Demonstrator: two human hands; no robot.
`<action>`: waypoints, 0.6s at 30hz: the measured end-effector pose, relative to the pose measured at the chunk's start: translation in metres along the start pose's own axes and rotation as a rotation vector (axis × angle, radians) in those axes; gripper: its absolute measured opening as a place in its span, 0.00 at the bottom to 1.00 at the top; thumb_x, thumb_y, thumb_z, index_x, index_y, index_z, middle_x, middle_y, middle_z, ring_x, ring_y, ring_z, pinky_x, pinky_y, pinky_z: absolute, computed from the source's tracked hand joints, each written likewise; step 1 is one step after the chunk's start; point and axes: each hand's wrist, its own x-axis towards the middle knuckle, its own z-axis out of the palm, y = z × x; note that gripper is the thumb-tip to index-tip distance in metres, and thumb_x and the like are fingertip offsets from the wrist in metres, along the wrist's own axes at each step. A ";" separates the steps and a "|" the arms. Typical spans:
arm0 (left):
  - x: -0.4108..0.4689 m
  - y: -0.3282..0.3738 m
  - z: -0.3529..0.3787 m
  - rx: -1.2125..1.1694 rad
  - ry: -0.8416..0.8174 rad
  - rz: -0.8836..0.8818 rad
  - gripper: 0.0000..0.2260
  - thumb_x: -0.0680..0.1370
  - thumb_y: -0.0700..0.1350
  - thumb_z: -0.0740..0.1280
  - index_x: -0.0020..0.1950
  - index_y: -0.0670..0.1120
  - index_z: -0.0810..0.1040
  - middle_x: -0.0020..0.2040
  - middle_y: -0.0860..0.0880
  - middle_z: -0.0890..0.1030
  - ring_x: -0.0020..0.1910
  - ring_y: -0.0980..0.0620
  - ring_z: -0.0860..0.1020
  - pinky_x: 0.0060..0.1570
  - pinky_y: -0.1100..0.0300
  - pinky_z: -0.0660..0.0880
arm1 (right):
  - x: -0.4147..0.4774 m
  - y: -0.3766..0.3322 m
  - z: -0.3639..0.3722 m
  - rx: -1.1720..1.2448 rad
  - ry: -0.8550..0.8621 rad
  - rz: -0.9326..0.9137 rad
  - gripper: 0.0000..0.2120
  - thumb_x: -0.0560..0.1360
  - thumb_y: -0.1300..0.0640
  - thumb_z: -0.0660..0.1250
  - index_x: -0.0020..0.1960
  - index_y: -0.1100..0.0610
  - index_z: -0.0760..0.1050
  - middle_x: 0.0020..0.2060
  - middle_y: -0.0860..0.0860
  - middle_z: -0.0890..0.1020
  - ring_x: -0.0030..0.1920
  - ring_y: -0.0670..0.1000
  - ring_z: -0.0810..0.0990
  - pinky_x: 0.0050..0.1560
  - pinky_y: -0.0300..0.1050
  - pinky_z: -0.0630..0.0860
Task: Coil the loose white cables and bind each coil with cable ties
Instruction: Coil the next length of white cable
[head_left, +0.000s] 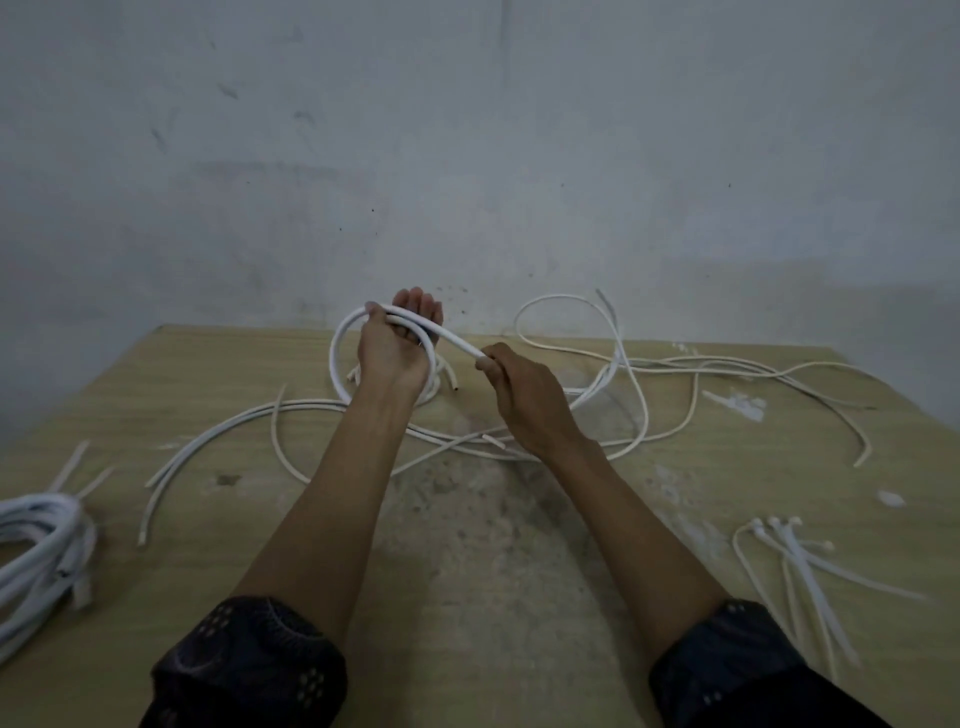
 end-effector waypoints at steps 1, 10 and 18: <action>0.000 0.001 0.001 -0.003 -0.006 0.023 0.22 0.85 0.53 0.55 0.51 0.36 0.77 0.41 0.41 0.84 0.45 0.43 0.82 0.52 0.48 0.79 | 0.000 0.001 -0.003 0.021 -0.019 0.008 0.13 0.85 0.50 0.56 0.51 0.57 0.75 0.36 0.52 0.79 0.35 0.57 0.78 0.33 0.46 0.64; 0.027 0.019 -0.016 0.033 -0.026 -0.021 0.19 0.85 0.51 0.51 0.37 0.47 0.67 0.22 0.54 0.67 0.17 0.56 0.63 0.21 0.68 0.63 | -0.024 0.045 0.002 -0.305 -0.044 0.087 0.22 0.78 0.36 0.54 0.39 0.51 0.74 0.34 0.51 0.79 0.40 0.59 0.80 0.55 0.56 0.70; 0.024 0.026 0.005 -0.189 -0.039 0.001 0.13 0.78 0.39 0.52 0.33 0.46 0.65 0.21 0.51 0.65 0.17 0.54 0.62 0.19 0.68 0.63 | -0.024 0.051 -0.005 0.092 -0.110 0.283 0.28 0.81 0.40 0.52 0.41 0.57 0.80 0.38 0.54 0.82 0.43 0.59 0.81 0.49 0.53 0.74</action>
